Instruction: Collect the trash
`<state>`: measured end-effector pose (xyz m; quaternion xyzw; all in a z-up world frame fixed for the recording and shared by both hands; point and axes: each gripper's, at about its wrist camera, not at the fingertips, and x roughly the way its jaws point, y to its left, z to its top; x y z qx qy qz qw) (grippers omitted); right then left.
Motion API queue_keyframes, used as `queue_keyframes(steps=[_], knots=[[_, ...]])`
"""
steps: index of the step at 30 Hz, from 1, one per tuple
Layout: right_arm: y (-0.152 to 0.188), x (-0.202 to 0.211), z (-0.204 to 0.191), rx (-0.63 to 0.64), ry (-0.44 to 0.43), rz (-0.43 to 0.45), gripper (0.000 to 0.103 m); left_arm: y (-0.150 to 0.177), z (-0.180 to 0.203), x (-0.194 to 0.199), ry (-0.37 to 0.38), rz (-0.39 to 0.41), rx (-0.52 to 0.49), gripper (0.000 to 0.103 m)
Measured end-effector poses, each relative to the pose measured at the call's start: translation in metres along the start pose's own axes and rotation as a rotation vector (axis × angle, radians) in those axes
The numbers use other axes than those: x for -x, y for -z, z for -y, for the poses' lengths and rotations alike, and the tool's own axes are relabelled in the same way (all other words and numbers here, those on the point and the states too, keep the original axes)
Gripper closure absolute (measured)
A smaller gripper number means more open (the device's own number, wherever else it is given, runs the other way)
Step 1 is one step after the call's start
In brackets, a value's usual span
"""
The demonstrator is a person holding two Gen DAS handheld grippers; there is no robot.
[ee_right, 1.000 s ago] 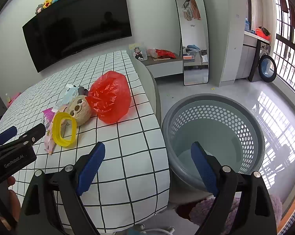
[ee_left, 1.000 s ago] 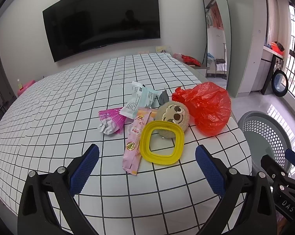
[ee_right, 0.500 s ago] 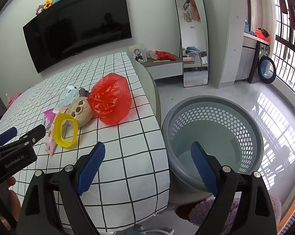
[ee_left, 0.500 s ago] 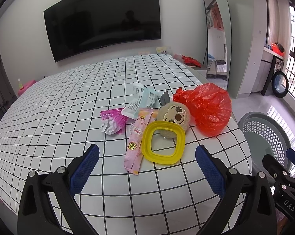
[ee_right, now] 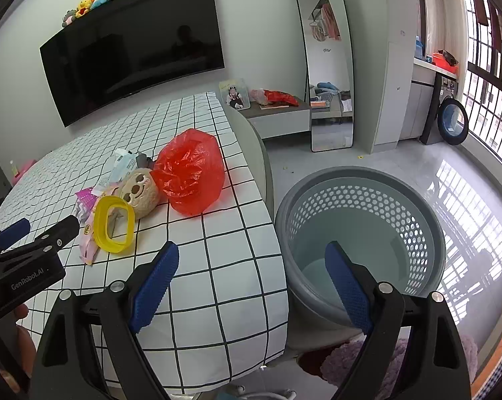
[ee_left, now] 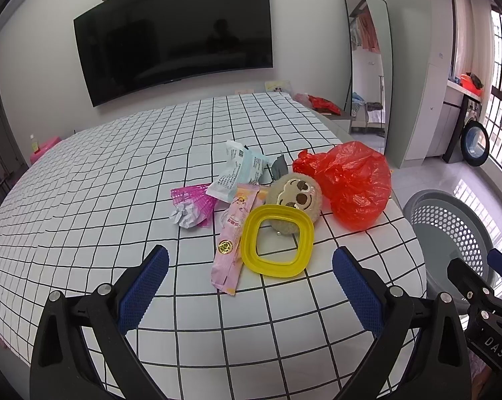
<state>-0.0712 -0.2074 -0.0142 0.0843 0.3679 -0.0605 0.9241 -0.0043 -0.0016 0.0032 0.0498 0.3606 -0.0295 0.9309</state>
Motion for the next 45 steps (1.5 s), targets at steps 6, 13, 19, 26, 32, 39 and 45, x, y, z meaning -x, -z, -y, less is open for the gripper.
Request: queue_keyframes(steps=[6, 13, 19, 26, 32, 39, 45], knots=[[0.0000, 0.0001, -0.0002, -0.002, 0.001, 0.001, 0.018, 0.0046, 0.0024, 0.0060, -0.001, 0.005, -0.002, 0.006], [0.0001, 0.0009, -0.0001, -0.001, 0.001, 0.002, 0.018, 0.0046, 0.0020, 0.0060, -0.002, 0.004, -0.003, 0.006], [0.0004, 0.0006, -0.0004, 0.000, 0.001, 0.001, 0.018, 0.0051, 0.0024, 0.0063, -0.002, 0.004, -0.003, 0.006], [0.0006, 0.0016, -0.0006, 0.002, 0.002, 0.003, 0.018, 0.0050, 0.0019, 0.0064, -0.002, 0.006, -0.001, 0.006], [0.0004, 0.0016, -0.0007, 0.002, 0.002, 0.003, 0.018, 0.0044, 0.0012, 0.0065, -0.002, 0.007, -0.001, 0.006], [0.0015, 0.0014, -0.0013, 0.005, 0.002, 0.000, 0.018, 0.0051, -0.0008, 0.0065, 0.008, 0.010, 0.004, 0.006], [0.0043, -0.0042, 0.0000, 0.001, -0.015, -0.015, 0.018, 0.0073, -0.0029, 0.0034, 0.021, 0.006, 0.013, 0.006]])
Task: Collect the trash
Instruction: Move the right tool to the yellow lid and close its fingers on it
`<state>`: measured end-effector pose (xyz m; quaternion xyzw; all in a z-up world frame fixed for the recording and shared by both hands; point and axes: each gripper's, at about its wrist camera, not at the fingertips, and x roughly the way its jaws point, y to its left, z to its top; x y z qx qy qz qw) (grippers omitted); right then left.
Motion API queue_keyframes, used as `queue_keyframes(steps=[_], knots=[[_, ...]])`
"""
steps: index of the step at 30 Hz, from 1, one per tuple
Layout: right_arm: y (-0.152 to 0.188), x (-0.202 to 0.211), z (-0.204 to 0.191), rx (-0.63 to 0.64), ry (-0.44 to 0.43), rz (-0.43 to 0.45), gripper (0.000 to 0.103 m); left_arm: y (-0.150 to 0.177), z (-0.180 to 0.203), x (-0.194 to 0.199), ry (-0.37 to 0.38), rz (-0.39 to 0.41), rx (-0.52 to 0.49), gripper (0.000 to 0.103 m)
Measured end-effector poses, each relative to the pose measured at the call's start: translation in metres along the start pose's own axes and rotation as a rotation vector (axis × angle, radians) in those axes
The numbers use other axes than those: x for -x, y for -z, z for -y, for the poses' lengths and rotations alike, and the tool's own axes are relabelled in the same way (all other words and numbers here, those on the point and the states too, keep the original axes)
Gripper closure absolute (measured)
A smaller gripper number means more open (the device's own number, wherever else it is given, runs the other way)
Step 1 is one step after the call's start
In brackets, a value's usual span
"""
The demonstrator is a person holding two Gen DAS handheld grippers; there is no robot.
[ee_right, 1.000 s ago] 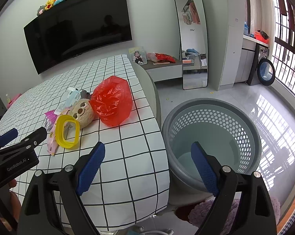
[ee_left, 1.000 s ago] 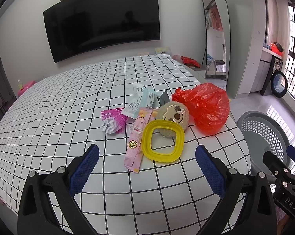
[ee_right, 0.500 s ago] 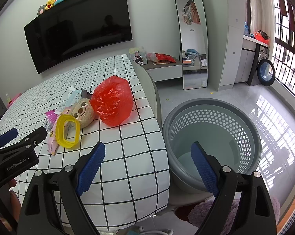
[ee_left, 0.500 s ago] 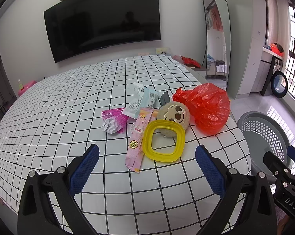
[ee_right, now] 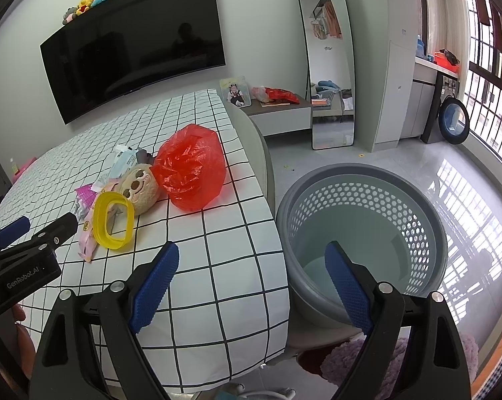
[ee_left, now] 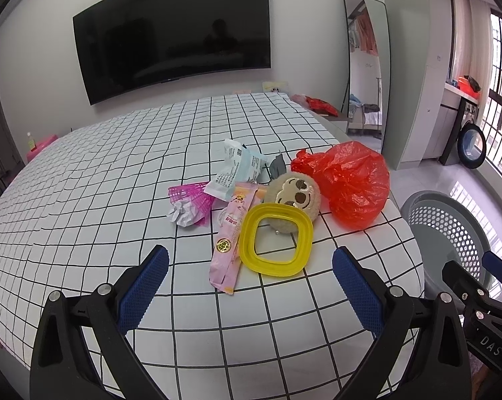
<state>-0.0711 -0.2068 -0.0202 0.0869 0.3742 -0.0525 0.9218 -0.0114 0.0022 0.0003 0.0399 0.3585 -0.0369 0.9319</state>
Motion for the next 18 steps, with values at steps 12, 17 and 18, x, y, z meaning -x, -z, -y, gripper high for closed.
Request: queue_keyframes(steps=[12, 17, 18], knots=[[0.004, -0.033, -0.010, 0.020, -0.067, -0.069, 0.018, 0.006, -0.024, -0.015, -0.033, -0.031, 0.026, 0.006], [0.002, -0.044, -0.015, 0.034, -0.069, -0.080, 0.018, 0.007, -0.033, -0.027, -0.020, -0.054, 0.050, 0.006], [0.002, -0.046, -0.015, 0.034, -0.068, -0.079, 0.018, 0.008, -0.033, -0.029, -0.011, -0.059, 0.053, 0.006]])
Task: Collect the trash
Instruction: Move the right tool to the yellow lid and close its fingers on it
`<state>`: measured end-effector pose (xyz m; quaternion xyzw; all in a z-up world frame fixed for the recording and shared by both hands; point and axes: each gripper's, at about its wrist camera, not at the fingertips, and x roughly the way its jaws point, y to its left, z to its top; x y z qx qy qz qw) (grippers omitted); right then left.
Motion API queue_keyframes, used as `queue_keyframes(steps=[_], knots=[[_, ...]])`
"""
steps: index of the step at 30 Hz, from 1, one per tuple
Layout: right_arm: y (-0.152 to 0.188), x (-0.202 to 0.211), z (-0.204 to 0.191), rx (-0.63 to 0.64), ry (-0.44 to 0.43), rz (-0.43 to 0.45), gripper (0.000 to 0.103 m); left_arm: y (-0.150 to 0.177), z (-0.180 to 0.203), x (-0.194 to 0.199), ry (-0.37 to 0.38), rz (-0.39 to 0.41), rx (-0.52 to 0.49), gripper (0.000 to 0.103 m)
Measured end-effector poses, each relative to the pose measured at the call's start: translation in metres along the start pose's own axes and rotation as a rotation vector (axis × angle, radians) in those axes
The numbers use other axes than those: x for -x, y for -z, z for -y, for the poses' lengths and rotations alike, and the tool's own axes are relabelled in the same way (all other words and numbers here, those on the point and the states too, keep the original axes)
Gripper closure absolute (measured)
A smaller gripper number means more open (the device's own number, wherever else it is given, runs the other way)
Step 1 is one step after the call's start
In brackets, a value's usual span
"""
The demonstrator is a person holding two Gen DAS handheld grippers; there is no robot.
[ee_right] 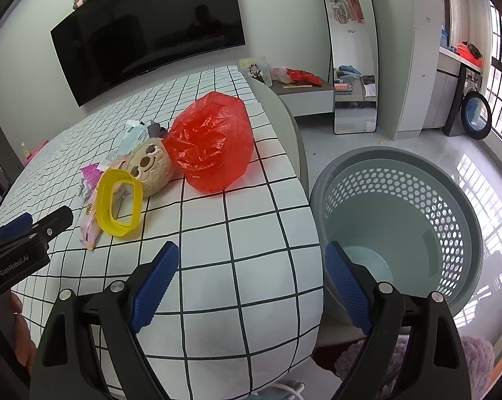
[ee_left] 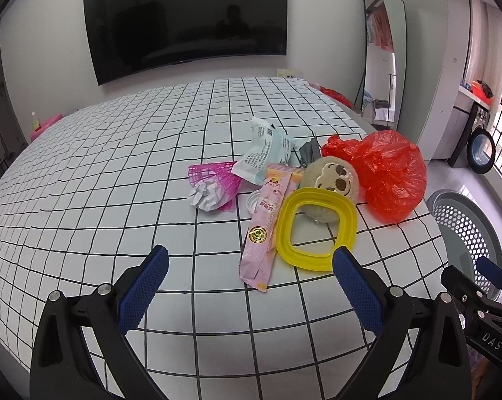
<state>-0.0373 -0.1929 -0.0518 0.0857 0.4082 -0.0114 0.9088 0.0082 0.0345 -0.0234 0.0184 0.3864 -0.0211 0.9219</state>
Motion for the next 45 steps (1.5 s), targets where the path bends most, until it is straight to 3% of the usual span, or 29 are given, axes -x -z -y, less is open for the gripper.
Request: queue_keyframes(steps=[16, 24, 39, 45], knots=[[0.001, -0.019, 0.024, -0.038, -0.026, -0.016, 0.018, -0.002, 0.030, -0.044, 0.083, -0.086, 0.007, 0.006], [0.002, -0.028, 0.039, -0.075, -0.050, -0.032, 0.018, -0.008, 0.043, -0.063, 0.038, -0.097, 0.006, 0.006], [0.003, -0.029, 0.049, -0.103, -0.065, -0.036, 0.018, -0.011, 0.066, -0.059, 0.077, -0.087, -0.023, 0.006], [0.003, -0.027, 0.052, -0.109, -0.065, -0.032, 0.018, -0.007, 0.072, -0.065, 0.050, -0.111, -0.031, 0.006]])
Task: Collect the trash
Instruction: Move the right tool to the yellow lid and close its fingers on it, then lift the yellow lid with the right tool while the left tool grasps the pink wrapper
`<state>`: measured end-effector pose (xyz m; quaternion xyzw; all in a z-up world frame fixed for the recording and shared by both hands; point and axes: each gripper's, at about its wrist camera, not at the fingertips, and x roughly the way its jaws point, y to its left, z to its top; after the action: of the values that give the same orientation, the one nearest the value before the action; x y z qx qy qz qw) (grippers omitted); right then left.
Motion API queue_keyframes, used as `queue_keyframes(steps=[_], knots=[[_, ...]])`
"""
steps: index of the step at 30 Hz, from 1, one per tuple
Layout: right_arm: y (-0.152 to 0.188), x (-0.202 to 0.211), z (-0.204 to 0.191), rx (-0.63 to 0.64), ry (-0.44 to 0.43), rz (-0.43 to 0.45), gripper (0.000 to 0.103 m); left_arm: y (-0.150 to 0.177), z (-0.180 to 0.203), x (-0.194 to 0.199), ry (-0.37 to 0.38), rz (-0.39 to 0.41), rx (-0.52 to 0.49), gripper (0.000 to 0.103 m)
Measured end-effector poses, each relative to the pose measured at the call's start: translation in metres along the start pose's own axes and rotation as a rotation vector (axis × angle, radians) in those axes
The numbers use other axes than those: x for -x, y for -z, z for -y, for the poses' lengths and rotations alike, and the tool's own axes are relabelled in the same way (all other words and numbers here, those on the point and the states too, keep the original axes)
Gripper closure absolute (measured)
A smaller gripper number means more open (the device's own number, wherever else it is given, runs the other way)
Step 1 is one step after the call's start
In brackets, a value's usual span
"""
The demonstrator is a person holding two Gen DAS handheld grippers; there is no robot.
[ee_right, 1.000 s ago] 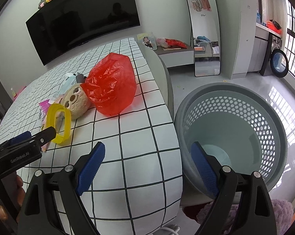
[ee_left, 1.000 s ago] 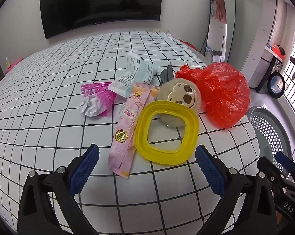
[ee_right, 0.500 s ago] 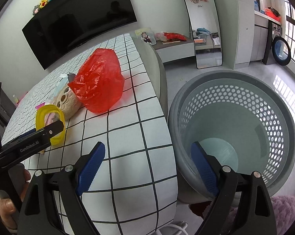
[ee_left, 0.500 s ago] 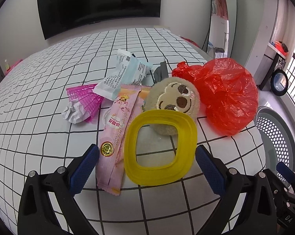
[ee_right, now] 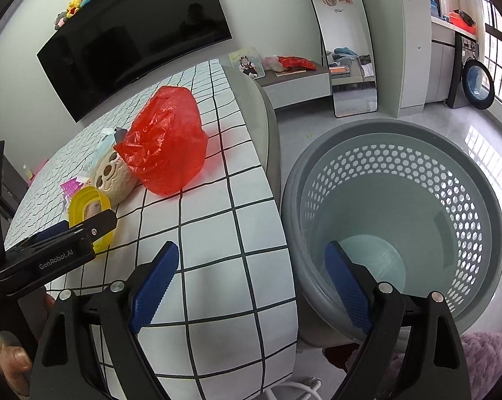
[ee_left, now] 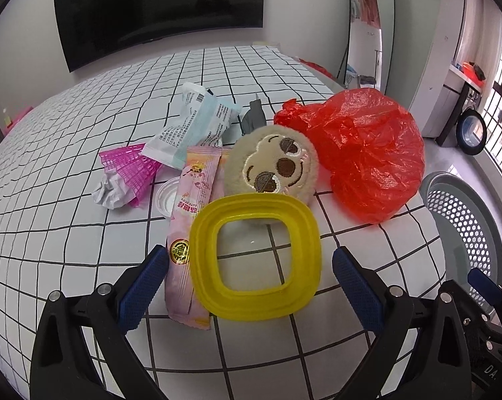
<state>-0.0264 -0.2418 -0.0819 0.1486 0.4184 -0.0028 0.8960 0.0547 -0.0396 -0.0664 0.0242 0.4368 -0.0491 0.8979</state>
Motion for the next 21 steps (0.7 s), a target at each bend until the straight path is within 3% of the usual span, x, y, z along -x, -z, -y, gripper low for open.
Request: queue_keyframes(steps=[4, 8, 12, 21], knots=[[0.000, 0.000, 0.001, -0.004, 0.001, 0.001, 0.018, 0.000, -0.002, -0.003, -0.008, -0.008, 0.000, 0.008], [-0.001, 0.004, 0.000, -0.006, 0.001, 0.008, 0.018, 0.001, 0.003, -0.003, -0.013, -0.017, -0.035, 0.025], [-0.002, 0.008, -0.001, -0.007, 0.006, 0.016, 0.018, 0.002, 0.006, 0.005, -0.003, -0.005, -0.052, 0.032], [-0.017, 0.019, -0.017, 0.032, 0.017, 0.049, 0.018, 0.002, -0.002, 0.055, 0.015, 0.081, -0.051, 0.033]])
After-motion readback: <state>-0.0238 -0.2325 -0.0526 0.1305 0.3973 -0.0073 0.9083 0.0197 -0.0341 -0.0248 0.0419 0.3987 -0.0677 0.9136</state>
